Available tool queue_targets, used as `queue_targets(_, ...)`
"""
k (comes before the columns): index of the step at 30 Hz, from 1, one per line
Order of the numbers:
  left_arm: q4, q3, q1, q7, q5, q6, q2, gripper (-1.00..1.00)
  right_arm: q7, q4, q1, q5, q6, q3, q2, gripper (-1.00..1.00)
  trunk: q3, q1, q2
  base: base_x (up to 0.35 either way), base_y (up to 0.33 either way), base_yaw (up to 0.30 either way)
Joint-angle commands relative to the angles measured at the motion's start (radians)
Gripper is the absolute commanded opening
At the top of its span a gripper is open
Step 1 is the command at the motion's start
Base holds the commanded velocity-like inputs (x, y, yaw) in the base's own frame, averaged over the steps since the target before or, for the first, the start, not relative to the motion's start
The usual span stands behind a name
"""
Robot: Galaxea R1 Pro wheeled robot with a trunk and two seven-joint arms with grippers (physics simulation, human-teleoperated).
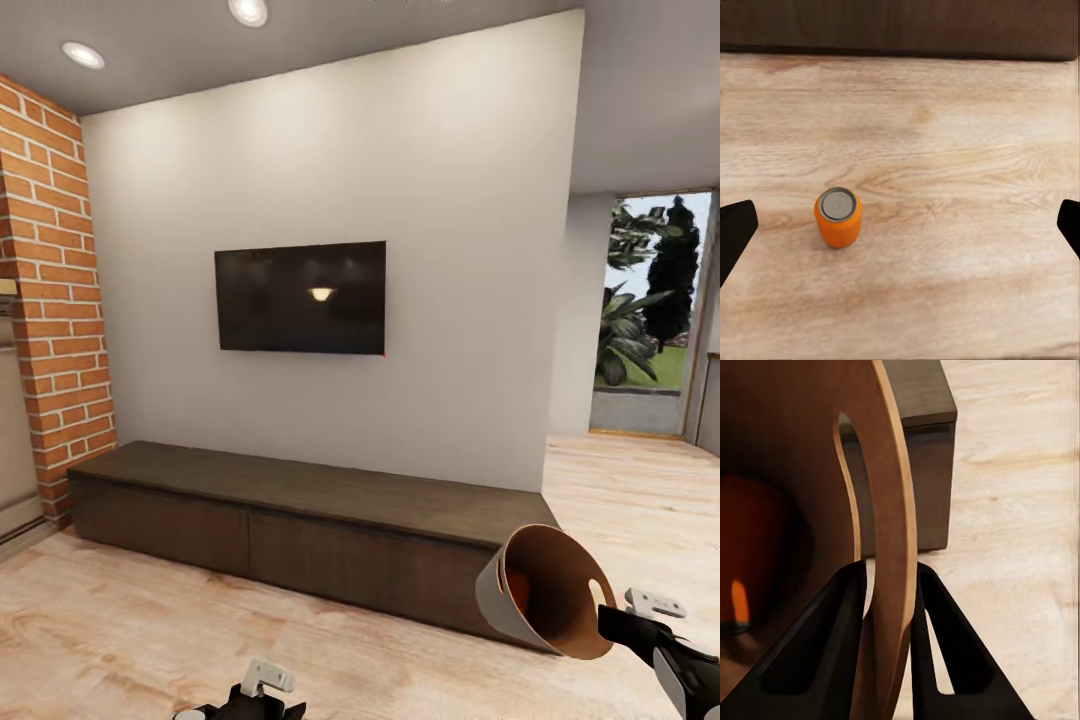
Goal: Put the three can of soda from the living room inside the tash can in the kitchen.
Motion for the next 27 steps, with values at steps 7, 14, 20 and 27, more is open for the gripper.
queue_targets(7, 0.0, 0.0, 0.0, 0.0, 0.0, 0.001, -0.001, 1.0, 0.007, -0.003, -0.001, -0.01, 0.001, -0.012, 0.0, -1.0, 0.007, 0.0, 0.0, 0.0, 0.28, -0.219)
queue_targets(14, 0.0, 0.0, 0.0, 0.0, -0.002, 0.002, -0.002, 1.0, 0.007, -0.003, -0.001, -0.01, 0.001, -0.016, 0.0, -1.0, 0.015, 0.0, 0.0, 0.0, 0.267, -0.203)
queue_targets(20, 0.0, 0.0, 0.0, 0.0, -0.001, 0.003, -0.002, 1.0, 0.006, -0.004, -0.001, -0.01, 0.001, -0.015, 0.0, -1.0, 0.022, 0.0, 0.0, 0.0, 0.231, -0.195)
queue_targets(27, 0.0, 0.0, 0.0, 0.0, -0.001, 0.004, -0.002, 1.0, 0.006, -0.004, -0.001, -0.01, 0.001, -0.017, -0.001, -1.0, 0.03, 0.0, 0.0, 0.0, 0.227, -0.194)
